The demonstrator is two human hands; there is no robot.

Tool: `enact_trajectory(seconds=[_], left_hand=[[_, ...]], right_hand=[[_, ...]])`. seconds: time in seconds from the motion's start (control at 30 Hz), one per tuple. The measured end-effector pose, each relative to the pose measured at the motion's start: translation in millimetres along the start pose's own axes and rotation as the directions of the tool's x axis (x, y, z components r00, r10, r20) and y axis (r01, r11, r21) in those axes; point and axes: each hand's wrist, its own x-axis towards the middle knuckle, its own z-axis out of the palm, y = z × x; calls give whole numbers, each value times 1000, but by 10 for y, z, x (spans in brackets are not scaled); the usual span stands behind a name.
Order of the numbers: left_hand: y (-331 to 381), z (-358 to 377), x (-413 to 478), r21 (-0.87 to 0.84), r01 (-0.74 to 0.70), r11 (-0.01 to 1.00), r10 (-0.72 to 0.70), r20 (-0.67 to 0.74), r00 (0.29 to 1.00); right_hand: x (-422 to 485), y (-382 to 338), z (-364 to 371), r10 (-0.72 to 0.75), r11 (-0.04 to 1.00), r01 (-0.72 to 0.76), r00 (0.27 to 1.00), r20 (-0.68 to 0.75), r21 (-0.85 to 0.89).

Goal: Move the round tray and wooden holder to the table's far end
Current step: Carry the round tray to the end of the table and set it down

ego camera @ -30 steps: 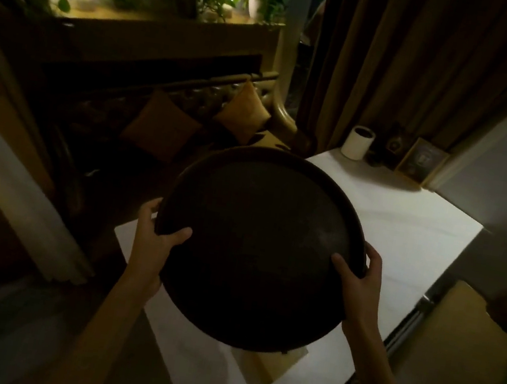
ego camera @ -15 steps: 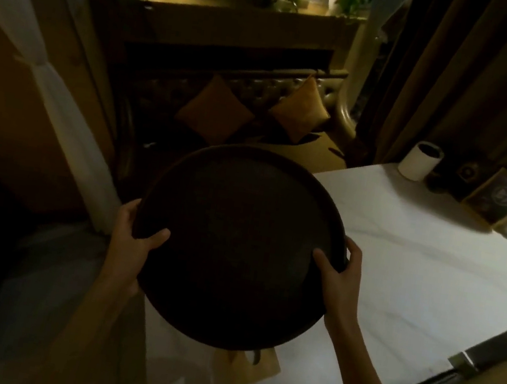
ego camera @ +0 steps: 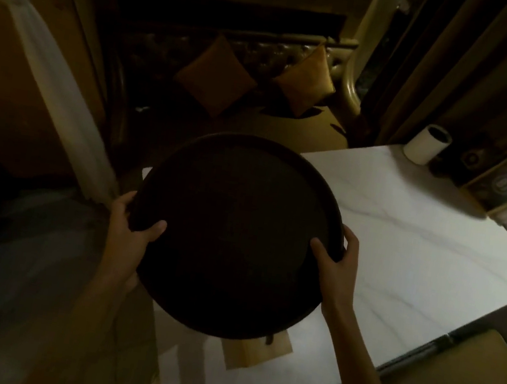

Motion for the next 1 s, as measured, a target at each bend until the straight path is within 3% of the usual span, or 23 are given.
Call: enact_trajectory(seconds=[0.17,0.37,0.47,0.6,0.73,0.9,1.0], left_hand=[[-24,219,274,26,-12,1000,11,33,999],[-66,1045,392,33,-51,998,50,23,998],[-145,1625,376,48,-84,995,84,10,996],[-248,2384,210,16,-103,995,104,-118,988],[-252,2971,119,17,-53,998,55,-138,989],[-289,3700,279,101,-156,983,169,-134,977],[-332,4077,506,152,-173,973,184,-64,981]], right_hand=[[230,104,-56,1,1000,-1,1000,-28,-12],[867,291,-489,-10,1000,10,999,-31,1],[1361,405,-823,-12,1000,11,1000,6,10],[2084,462,-1282,-49,998,45,992,120,34],[2586,338,-1775,-53,998,46,983,176,41],[3081,321,-2287,-60,998,61,990,126,-4],[3215,383,-2538,-33,998,34,999,20,-43]])
